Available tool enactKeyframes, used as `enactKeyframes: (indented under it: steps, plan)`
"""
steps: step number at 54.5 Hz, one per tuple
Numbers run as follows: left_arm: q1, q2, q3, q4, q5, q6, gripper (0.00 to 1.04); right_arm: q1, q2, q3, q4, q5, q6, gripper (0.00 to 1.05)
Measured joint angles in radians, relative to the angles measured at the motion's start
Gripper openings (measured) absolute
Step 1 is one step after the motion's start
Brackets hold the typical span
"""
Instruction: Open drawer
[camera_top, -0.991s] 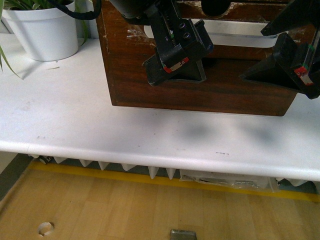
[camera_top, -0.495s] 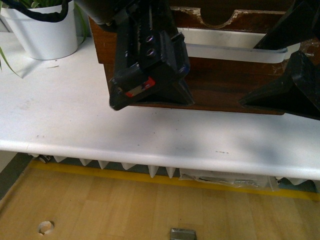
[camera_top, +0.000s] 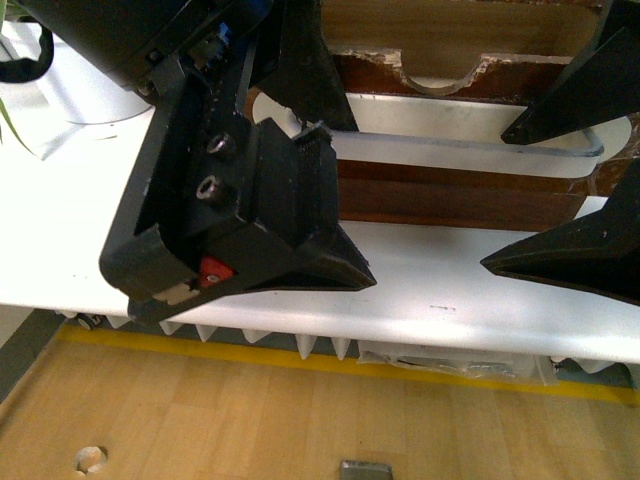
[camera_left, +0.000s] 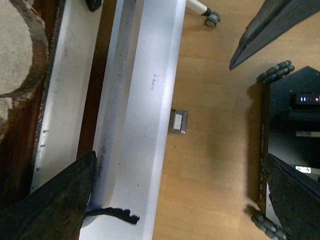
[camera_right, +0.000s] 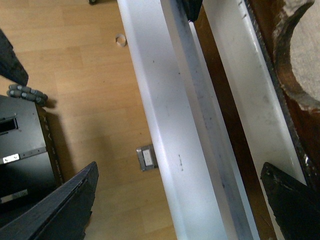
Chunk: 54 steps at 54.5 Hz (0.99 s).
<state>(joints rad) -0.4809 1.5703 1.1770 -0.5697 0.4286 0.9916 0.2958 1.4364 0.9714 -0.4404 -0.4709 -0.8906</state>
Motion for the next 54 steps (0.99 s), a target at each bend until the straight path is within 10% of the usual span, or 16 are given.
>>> enactKeyframes:
  steps: [26,54]
  plan:
    - [-0.024,-0.372,-0.332,0.446,0.047,-0.361,0.99,-0.123,-0.339,-0.279,0.34,0.046,0.221,0.96]
    - [0.238,-0.784,-0.776,0.657,-0.389,-0.697,0.99,-0.302,-0.896,-0.684,0.439,0.306,0.548,0.96]
